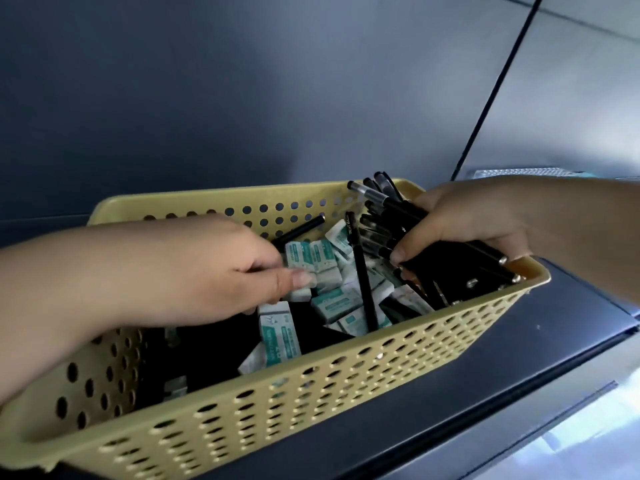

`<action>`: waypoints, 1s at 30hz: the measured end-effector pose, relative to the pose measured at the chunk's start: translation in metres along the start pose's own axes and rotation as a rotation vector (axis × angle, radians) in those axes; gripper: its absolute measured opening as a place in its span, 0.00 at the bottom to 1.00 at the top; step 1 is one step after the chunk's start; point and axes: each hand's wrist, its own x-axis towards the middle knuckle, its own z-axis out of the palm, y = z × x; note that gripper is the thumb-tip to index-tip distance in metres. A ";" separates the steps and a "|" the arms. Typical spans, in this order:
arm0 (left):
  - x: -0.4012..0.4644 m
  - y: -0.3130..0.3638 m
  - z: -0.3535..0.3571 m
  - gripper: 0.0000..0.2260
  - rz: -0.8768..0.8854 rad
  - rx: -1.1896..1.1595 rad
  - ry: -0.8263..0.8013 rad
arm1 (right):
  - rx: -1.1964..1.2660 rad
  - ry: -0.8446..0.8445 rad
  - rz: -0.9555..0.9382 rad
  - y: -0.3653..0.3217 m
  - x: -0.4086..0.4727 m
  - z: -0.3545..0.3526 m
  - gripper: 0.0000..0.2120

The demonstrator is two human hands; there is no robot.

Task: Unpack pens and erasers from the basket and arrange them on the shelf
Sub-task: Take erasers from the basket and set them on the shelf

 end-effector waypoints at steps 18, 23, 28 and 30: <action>0.003 0.001 -0.028 0.16 -0.098 -1.581 0.299 | 0.536 -0.424 -0.620 -0.074 -0.007 0.047 0.04; 0.006 -0.007 -0.024 0.14 -0.183 -1.584 0.382 | 0.458 -0.554 -0.610 -0.083 0.001 0.058 0.02; 0.009 -0.008 -0.025 0.05 -0.143 -1.639 0.607 | 0.412 -0.585 -0.662 -0.092 0.009 0.065 0.03; 0.008 -0.006 -0.025 0.06 -0.115 -1.619 0.760 | 0.331 -0.602 -0.672 -0.090 0.013 0.066 0.03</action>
